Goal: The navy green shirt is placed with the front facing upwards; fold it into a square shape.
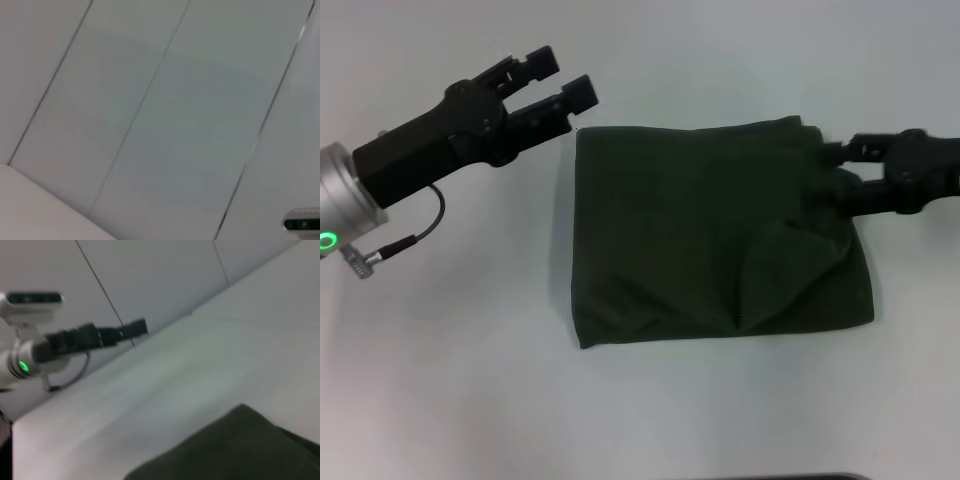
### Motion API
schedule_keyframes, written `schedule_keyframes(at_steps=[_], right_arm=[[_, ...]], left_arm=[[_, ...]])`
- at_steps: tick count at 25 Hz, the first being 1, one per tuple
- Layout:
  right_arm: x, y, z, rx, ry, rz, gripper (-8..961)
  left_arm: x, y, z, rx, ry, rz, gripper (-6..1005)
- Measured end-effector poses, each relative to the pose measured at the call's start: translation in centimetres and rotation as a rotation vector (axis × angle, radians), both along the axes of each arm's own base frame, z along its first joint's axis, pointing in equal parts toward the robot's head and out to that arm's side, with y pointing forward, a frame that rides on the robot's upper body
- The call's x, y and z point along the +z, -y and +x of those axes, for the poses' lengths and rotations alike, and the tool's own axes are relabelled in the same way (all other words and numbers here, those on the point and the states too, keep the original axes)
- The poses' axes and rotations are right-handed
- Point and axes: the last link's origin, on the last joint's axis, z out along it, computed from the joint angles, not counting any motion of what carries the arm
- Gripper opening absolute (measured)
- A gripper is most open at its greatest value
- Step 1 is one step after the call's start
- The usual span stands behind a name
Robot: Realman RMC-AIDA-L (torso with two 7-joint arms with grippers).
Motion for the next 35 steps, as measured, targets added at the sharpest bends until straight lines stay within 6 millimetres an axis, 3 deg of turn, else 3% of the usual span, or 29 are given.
schedule_keyframes(at_steps=[7,16,35], right_arm=[[-1.7,-0.9,-0.6,-0.018,0.031,-0.011,925],[-3.6,-0.4,-1.6,0.026,0.037,-0.080,915],[-3.7,0.3,-2.1,0.049,0.016,-0.127,914]], left_arm=[[-0.3,0.0,-0.5,0.035,-0.004,-0.004,891],[-0.8,-0.7,-0.1,0.041,-0.022,-0.013,890],[-1.3,-0.7,0.1,0.045,-0.016,-0.030,889]])
